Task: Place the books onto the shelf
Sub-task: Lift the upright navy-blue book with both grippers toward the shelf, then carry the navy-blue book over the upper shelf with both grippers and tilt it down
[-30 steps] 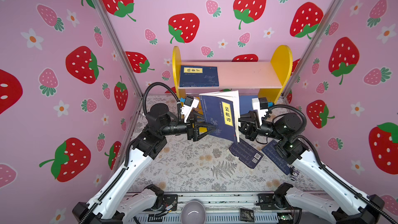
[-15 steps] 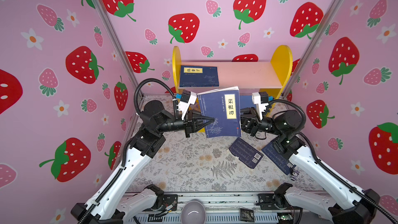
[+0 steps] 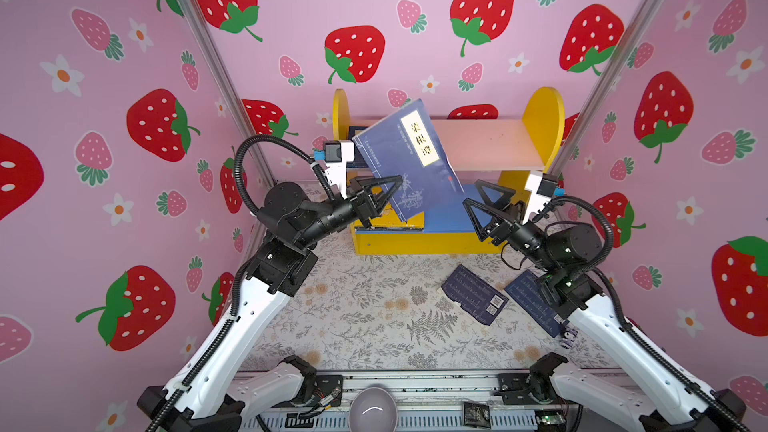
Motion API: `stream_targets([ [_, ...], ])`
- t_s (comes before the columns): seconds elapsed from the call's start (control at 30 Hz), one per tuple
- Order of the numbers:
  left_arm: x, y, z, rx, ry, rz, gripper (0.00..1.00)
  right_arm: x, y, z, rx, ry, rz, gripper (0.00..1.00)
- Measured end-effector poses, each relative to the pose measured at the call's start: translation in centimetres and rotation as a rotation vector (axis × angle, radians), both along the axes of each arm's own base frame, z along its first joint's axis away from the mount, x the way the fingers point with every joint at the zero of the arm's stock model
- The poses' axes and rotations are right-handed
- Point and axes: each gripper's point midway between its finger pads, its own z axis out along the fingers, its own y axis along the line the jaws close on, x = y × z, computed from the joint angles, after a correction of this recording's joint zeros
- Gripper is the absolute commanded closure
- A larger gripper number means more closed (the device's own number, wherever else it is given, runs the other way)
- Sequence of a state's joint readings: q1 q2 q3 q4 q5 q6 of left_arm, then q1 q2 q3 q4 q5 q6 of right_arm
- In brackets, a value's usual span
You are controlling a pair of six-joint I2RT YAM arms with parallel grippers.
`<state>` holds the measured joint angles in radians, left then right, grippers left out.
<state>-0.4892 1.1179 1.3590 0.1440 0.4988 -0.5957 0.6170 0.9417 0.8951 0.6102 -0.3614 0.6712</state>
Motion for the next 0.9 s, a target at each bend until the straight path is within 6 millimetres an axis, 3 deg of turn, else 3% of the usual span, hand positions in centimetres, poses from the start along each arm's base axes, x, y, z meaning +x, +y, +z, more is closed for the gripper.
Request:
stream_targets([
  [0.13, 4.0, 0.7, 2.0, -0.116, 0.048, 0.129, 1.00, 0.6, 0.2, 0.3, 0.045, -0.030, 0.000, 0.00],
  [0.23, 6.8, 0.5, 2.4, -0.189, 0.094, 0.172, 1.00, 1.7, 2.2, -0.1, 0.068, -0.023, 0.084, 0.03],
  [0.37, 9.5, -0.5, 1.3, -0.256, 0.157, 0.198, 1.00, 3.6, 5.3, -0.8, 0.108, 0.033, 0.231, 0.07],
  [0.47, 9.5, -1.8, 0.7, -0.276, 0.167, 0.212, 1.00, 4.4, 6.8, -0.4, 0.155, 0.067, 0.328, 0.11],
  [0.6, 7.8, -3.6, 1.1, -0.295, 0.147, 0.184, 1.00, 4.3, 7.4, 1.3, 0.239, 0.070, 0.449, 0.18],
  [0.77, 7.4, -3.2, 1.6, -0.338, 0.123, 0.190, 1.00, 3.9, 7.3, 2.8, 0.316, 0.073, 0.552, 0.38],
  [0.9, 7.5, -3.0, 1.5, -0.350, 0.123, 0.197, 1.00, 4.4, 7.7, 2.4, 0.338, 0.120, 0.589, 0.56],
])
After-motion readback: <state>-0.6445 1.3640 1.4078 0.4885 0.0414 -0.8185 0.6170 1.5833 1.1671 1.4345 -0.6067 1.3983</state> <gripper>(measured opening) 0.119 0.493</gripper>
